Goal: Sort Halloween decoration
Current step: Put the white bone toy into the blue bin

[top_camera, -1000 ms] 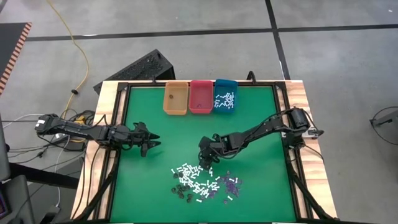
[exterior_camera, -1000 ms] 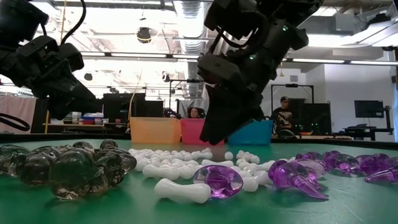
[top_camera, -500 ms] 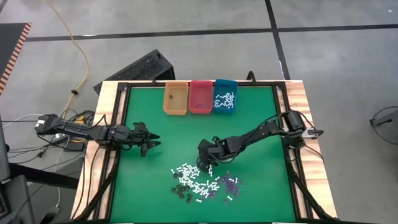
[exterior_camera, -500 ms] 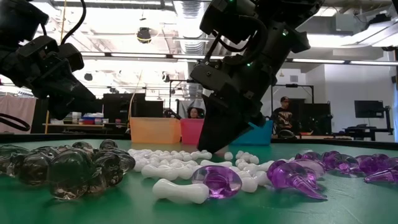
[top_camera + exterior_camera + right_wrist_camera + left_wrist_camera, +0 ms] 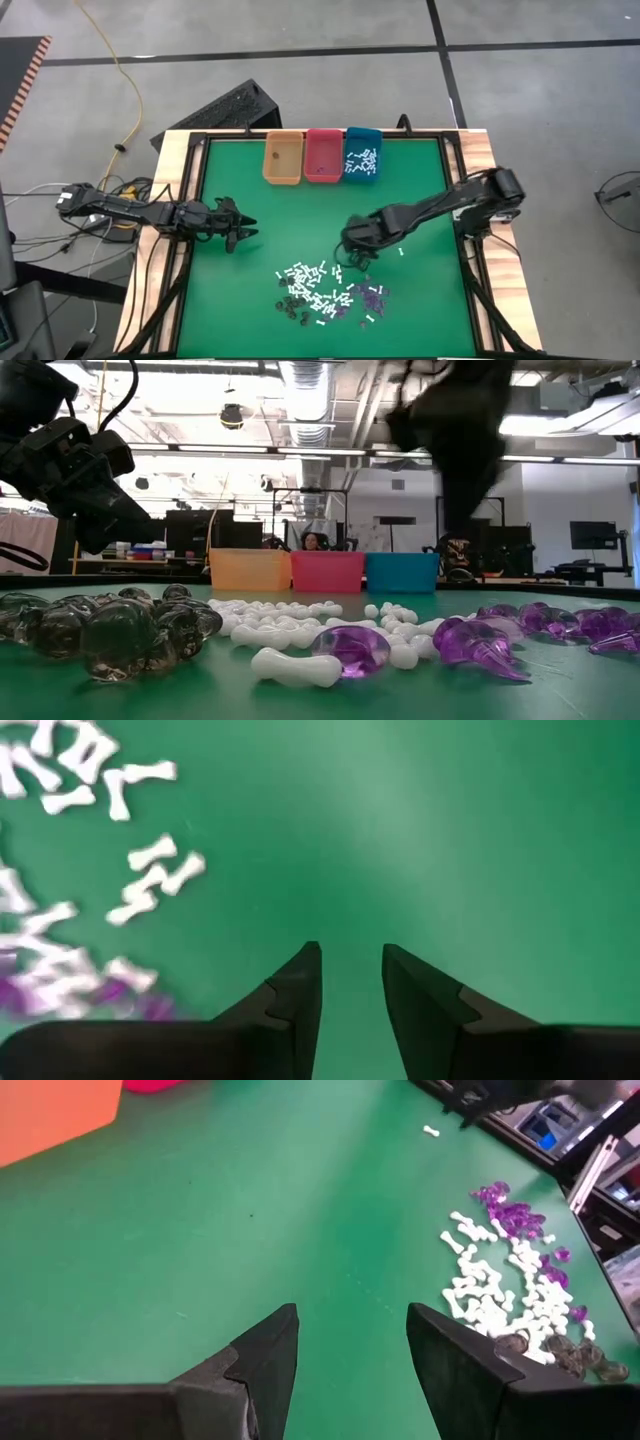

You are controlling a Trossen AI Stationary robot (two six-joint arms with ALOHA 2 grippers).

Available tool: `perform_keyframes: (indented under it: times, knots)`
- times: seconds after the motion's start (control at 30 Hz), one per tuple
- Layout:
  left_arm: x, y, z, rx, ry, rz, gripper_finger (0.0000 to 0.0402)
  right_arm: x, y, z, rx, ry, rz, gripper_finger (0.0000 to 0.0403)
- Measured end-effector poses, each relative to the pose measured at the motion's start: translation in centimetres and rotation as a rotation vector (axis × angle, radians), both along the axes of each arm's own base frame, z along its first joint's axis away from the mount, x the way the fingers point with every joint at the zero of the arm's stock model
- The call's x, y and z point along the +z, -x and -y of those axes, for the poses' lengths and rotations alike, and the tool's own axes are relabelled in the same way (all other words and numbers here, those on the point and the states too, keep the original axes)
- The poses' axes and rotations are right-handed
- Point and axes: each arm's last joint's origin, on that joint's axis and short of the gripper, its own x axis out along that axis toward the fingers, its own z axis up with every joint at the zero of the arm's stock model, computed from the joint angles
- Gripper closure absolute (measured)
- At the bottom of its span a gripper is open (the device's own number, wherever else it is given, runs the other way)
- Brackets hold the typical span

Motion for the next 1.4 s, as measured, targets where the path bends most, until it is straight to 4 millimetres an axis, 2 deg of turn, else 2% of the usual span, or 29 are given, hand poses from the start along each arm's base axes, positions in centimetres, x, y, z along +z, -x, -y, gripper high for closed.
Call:
perform_keyframes:
  times: [0.1, 0.37, 0.53, 0.63, 0.73, 0.93, 1.23, 1.4]
  knots:
    - [0.0, 0.0, 0.0, 0.007, -0.002, 0.001, 0.0223, 0.7, 3.3, 0.1, -0.208, -0.005, -0.117, 0.0266]
    - [0.0, 0.0, 0.0, 0.010, -0.011, 0.004, 0.0223, -1.9, 10.9, 0.0, -0.479, -0.091, -0.143, 0.0244]
    - [0.1, 0.0, 0.0, 0.010, -0.011, 0.006, 0.0223, -3.5, 14.5, 0.3, -0.584, -0.135, -0.141, 0.0217]
    - [0.1, 0.0, -0.1, 0.018, -0.012, 0.014, 0.0223, -4.1, 15.7, 0.6, -0.643, -0.162, -0.171, 0.0203]
    - [0.2, -0.1, -0.1, 0.035, -0.016, 0.024, 0.0223, -5.1, 16.6, 0.8, -0.692, -0.147, -0.235, 0.0196]
    - [0.3, -0.1, -0.2, 0.054, -0.020, 0.028, 0.0223, -7.0, 16.9, 1.6, -0.730, -0.084, -0.262, 0.0202]
    - [0.2, -0.1, -0.2, 0.055, -0.008, 0.028, 0.0223, -8.8, 15.7, 2.2, -0.772, -0.087, -0.305, 0.0224]
    - [0.2, -0.1, -0.2, 0.053, -0.013, 0.024, 0.0223, -8.2, 14.4, 1.8, -0.683, -0.102, -0.299, 0.0252]
